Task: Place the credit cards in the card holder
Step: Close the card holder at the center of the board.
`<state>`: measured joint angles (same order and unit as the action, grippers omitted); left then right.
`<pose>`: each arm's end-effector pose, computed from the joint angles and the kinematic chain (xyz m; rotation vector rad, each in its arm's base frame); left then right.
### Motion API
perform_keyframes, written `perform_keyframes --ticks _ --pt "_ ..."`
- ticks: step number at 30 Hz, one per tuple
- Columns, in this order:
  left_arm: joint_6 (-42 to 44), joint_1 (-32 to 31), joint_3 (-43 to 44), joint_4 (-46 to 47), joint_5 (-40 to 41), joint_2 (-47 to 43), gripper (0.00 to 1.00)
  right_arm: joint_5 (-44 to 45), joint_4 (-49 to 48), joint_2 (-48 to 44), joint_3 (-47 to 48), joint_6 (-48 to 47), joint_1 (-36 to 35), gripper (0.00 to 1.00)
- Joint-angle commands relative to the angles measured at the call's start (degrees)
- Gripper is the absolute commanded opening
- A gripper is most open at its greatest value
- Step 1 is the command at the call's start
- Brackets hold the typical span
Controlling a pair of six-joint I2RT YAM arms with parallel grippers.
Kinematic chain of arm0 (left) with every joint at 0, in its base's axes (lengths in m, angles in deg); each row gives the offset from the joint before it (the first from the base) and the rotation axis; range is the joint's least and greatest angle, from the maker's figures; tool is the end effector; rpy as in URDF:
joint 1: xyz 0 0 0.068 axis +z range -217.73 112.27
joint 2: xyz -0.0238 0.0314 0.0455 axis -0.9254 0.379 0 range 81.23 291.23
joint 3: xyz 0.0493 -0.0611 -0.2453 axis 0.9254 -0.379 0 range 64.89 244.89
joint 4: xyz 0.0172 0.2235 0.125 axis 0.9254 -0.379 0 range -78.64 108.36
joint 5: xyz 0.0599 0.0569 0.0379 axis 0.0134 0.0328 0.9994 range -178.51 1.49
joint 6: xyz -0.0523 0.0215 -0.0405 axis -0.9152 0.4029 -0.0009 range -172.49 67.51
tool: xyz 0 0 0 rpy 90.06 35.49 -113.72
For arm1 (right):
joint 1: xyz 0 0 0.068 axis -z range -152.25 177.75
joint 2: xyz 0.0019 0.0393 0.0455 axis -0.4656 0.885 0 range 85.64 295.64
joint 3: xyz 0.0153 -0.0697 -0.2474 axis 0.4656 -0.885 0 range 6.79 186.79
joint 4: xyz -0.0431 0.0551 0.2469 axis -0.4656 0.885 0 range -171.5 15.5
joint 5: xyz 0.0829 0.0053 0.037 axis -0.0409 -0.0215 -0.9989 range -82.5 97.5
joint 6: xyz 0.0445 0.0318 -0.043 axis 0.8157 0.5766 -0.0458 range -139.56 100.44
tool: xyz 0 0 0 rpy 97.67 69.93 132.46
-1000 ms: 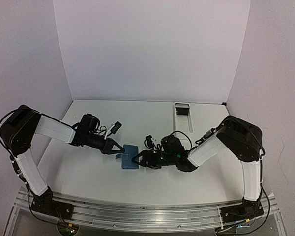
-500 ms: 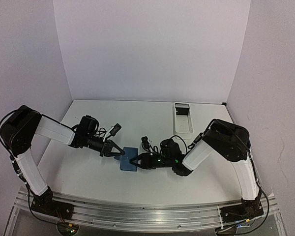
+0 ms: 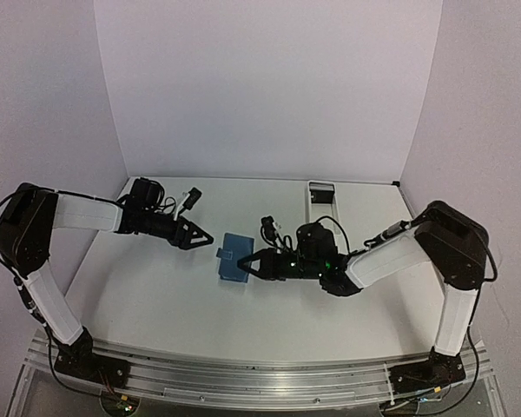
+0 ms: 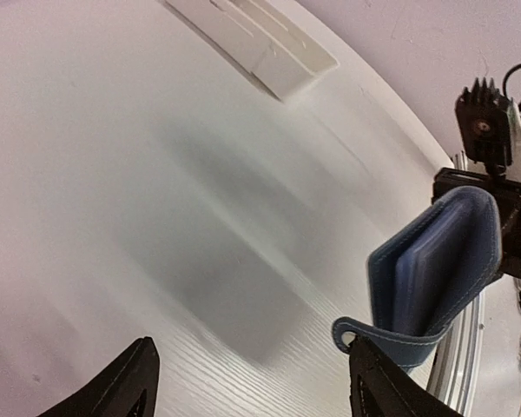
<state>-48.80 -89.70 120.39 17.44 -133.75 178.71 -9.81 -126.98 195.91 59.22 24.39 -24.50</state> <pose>0.3134 -0.1697 0.1663 0.8927 2.0914 -1.0752 0.2374 0.3342 0.1478 -0.3924 1.9947 1.4135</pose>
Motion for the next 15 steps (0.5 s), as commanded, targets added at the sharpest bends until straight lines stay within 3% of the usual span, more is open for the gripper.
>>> perform_keyframes --ticks 1,6,12,15 --pt "1.68 0.09 6.42 -4.28 -0.67 -9.35 0.71 8.65 17.98 -8.46 7.71 -8.66 0.24 0.0" --pt "0.53 -4.12 5.2 0.59 -2.01 -18.24 0.7 11.9 27.48 -11.15 15.75 -15.73 0.25 0.0" --pt "-6.62 -5.38 6.73 0.13 -1.28 -18.07 0.86 6.33 27.83 -12.13 21.11 -23.13 0.27 0.0" --pt "-10.19 -4.61 7.61 0.2 -0.67 -18.32 0.89 6.21 25.67 -13.8 21.5 -24.31 0.23 0.0"
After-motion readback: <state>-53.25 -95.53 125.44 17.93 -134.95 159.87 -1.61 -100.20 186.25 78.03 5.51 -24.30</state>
